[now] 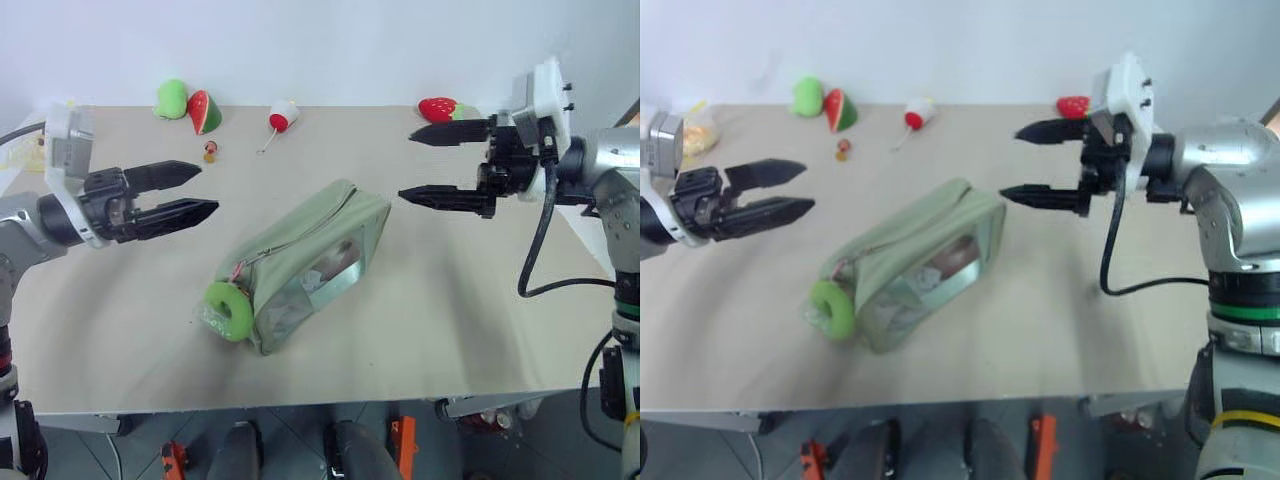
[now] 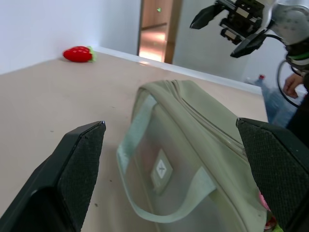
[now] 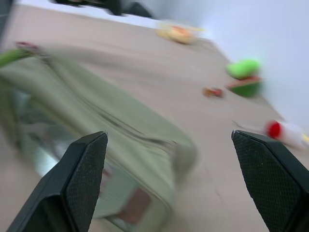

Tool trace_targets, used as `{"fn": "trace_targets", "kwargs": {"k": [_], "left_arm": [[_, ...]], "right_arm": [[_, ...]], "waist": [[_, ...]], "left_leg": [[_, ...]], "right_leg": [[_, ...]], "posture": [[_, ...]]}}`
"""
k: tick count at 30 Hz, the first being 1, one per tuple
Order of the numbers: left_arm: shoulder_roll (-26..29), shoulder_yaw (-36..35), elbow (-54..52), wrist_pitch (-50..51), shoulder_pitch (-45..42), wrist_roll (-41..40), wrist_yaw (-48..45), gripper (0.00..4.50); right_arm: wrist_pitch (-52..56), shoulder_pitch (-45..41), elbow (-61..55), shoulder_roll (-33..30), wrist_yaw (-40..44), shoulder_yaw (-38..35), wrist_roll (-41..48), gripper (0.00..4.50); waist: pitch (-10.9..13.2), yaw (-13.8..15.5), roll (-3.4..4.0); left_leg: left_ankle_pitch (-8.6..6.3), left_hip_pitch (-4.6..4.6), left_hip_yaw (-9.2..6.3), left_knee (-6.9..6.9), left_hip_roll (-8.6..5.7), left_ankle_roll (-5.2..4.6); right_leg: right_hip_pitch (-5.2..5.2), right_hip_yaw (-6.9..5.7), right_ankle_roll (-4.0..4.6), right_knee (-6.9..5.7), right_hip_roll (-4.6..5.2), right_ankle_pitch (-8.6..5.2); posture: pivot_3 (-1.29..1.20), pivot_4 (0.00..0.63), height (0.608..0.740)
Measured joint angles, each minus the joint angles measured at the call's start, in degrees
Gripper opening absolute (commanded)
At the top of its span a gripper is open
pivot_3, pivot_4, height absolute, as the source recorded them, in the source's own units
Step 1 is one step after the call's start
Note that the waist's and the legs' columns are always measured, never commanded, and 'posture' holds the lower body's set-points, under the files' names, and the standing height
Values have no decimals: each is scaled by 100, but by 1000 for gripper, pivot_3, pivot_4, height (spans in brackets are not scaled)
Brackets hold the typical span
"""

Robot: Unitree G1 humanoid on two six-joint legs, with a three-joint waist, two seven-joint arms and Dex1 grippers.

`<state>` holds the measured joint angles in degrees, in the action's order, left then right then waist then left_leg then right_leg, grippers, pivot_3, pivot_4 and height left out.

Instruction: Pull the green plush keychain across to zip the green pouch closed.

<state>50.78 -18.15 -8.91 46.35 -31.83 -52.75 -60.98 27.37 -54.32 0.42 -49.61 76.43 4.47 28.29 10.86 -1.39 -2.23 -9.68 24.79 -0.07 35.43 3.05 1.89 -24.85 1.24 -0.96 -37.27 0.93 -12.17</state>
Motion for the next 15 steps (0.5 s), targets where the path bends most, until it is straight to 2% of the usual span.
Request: {"fn": "trace_targets", "kwargs": {"k": [5, 13, 15], "left_arm": [[-11, 121, -154, -1, -11, -14, -55, 4500], [-49, 140, -525, 124, 35, -278, 1, 4500], [-61, 140, -560, 134, 35, -323, 56, 4500]], "right_arm": [[-454, -135, 227, 493, 647, 916, -513, 4271], [-1154, -523, 934, 986, 1007, 1251, -1104, 4271], [-1208, -523, 1017, 1034, 1059, 1275, -1156, 3750]], "waist": [[0, 2, 1], [1, 4, 1], [1, 8, 1]], "left_leg": [[1, 23, -1, 17, 2, 0], [2, 24, -3, 35, 2, 3], [2, 24, -3, 40, 2, 3]], "right_leg": [[-22, 3, 1, -19, -3, 1], [-21, 2, -1, -31, -3, 7], [-21, 2, -1, -37, -3, 6]], "posture": [[0, 150, 740], [0, 150, 740], [0, 150, 740]]}}
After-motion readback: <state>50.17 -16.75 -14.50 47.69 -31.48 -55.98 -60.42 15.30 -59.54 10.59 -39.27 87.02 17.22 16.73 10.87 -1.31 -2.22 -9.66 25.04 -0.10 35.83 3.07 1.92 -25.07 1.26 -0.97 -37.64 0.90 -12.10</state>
